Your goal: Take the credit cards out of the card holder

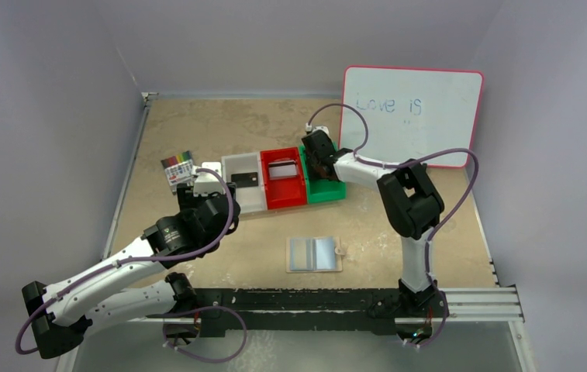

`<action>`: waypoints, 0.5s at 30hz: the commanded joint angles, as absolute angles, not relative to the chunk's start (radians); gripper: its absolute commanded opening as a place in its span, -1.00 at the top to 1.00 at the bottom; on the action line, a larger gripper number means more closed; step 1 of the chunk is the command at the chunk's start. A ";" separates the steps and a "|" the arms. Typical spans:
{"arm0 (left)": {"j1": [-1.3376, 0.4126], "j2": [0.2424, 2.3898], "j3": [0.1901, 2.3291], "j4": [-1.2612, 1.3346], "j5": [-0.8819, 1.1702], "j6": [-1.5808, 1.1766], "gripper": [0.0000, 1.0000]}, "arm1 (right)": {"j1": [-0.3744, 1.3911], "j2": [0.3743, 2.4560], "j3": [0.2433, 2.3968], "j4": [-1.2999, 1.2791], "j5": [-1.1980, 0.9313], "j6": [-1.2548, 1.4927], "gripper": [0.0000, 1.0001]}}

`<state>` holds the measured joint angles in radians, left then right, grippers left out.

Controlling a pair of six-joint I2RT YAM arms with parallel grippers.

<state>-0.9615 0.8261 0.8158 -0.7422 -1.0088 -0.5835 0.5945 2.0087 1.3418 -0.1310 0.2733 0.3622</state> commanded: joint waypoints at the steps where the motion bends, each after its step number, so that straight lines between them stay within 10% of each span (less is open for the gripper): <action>1: -0.958 0.814 0.858 -0.736 -1.022 -0.592 -0.50 | 0.594 1.985 1.360 -0.150 0.320 0.381 0.49; 15: -0.958 0.822 0.858 -0.736 -1.019 -0.591 -0.50 | 0.597 1.755 1.288 -0.148 0.302 0.364 0.35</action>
<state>-0.9615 0.8265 0.8158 -0.7422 -1.0065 -0.5835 0.5945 1.8503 1.3052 -0.1490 0.2966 0.3634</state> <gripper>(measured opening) 0.750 0.313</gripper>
